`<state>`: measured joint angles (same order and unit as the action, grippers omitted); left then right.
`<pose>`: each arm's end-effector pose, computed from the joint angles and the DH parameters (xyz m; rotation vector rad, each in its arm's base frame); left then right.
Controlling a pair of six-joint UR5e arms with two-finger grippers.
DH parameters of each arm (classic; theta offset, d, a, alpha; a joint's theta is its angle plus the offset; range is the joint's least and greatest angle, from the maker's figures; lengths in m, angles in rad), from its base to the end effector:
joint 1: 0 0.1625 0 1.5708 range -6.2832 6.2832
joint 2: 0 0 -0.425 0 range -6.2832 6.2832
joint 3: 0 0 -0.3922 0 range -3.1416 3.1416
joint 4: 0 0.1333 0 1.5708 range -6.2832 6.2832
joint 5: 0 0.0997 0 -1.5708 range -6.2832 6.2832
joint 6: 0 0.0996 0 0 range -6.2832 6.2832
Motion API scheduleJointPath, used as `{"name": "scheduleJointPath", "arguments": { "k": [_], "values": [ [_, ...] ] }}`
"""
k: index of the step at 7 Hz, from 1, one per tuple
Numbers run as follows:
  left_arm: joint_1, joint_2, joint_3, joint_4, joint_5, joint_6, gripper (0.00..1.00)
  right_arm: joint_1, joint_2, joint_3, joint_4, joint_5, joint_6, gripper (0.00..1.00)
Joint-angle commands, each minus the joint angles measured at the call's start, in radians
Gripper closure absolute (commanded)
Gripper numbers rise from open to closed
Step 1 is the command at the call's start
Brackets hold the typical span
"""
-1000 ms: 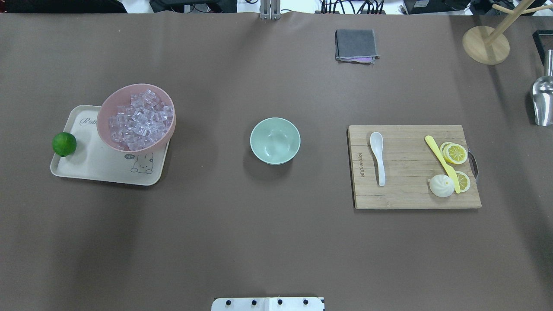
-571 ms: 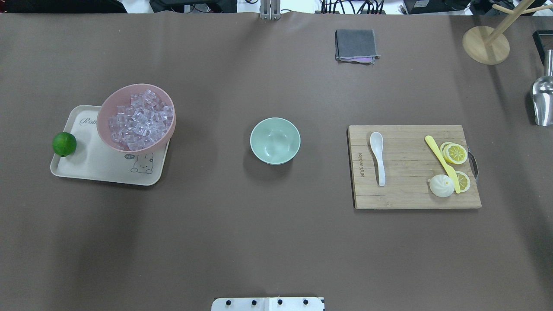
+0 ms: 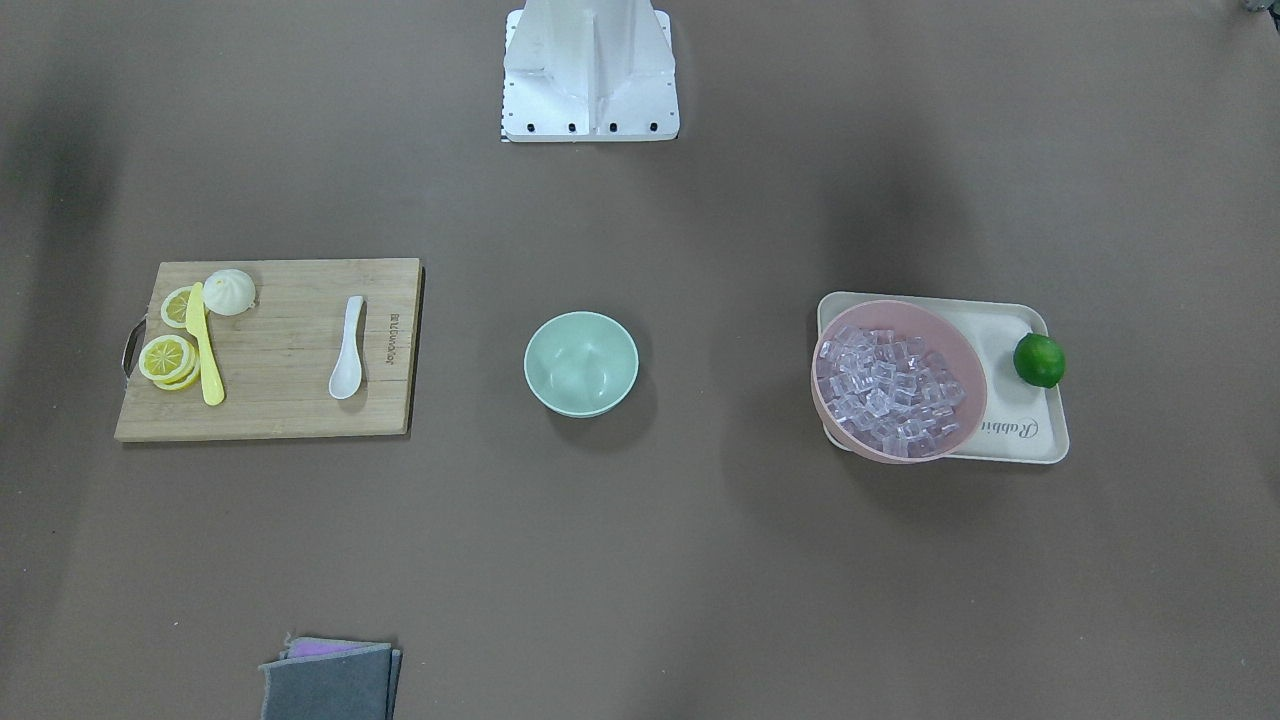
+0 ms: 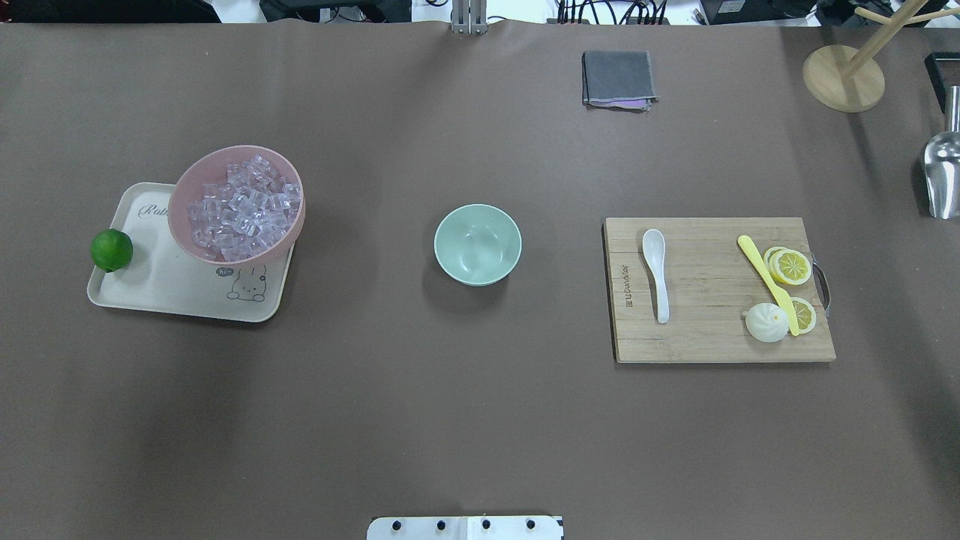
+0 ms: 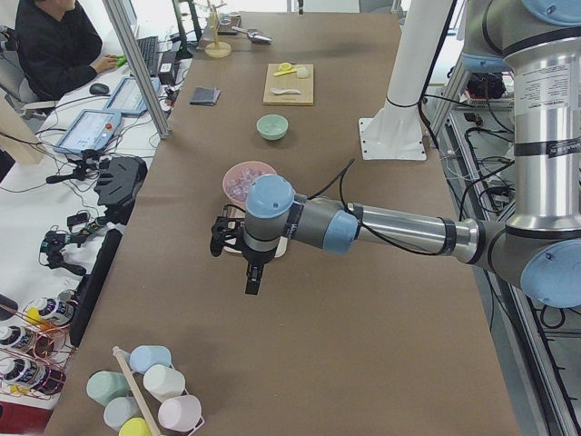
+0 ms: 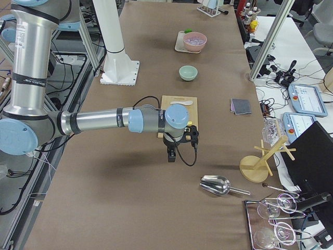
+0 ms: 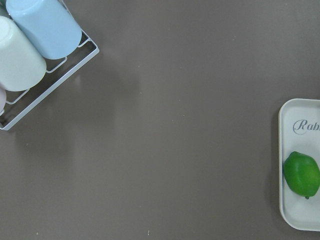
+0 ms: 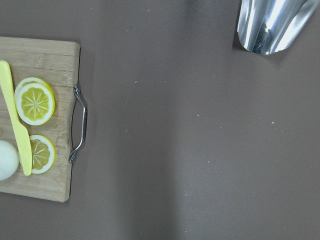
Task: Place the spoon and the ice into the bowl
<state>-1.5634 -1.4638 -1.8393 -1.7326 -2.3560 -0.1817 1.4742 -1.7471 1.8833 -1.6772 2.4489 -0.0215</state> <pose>-0.0595 -0.4591 0.5571 0.2315 0.8031 -0.0371 0.0163 -0.4191 0.5883 -0.0051 -0.8791 -0.1235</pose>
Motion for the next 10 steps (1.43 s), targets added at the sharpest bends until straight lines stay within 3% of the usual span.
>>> {"name": "scheduleJointPath", "arguments": {
  "k": [1,3,6,8,10],
  "values": [
    [0.0,-0.019,-0.021,-0.022,0.009,-0.001,0.01,-0.002,0.032,0.028,0.001,-0.005,-0.002,0.0],
    [0.029,-0.115,-0.023,-0.106,0.007,-0.002,0.01,-0.002,0.063,0.033,0.001,-0.007,-0.002,0.0],
    [0.103,-0.157,-0.023,-0.203,-0.006,-0.113,0.01,-0.005,0.152,0.033,0.002,0.007,0.032,0.0],
    [0.202,-0.235,-0.02,-0.203,0.052,-0.299,0.02,-0.005,0.158,0.036,0.005,0.065,0.08,0.0],
    [0.299,-0.282,-0.058,-0.205,0.142,-0.505,0.01,-0.005,0.14,0.02,0.119,0.068,0.08,0.0]
  ]
}}
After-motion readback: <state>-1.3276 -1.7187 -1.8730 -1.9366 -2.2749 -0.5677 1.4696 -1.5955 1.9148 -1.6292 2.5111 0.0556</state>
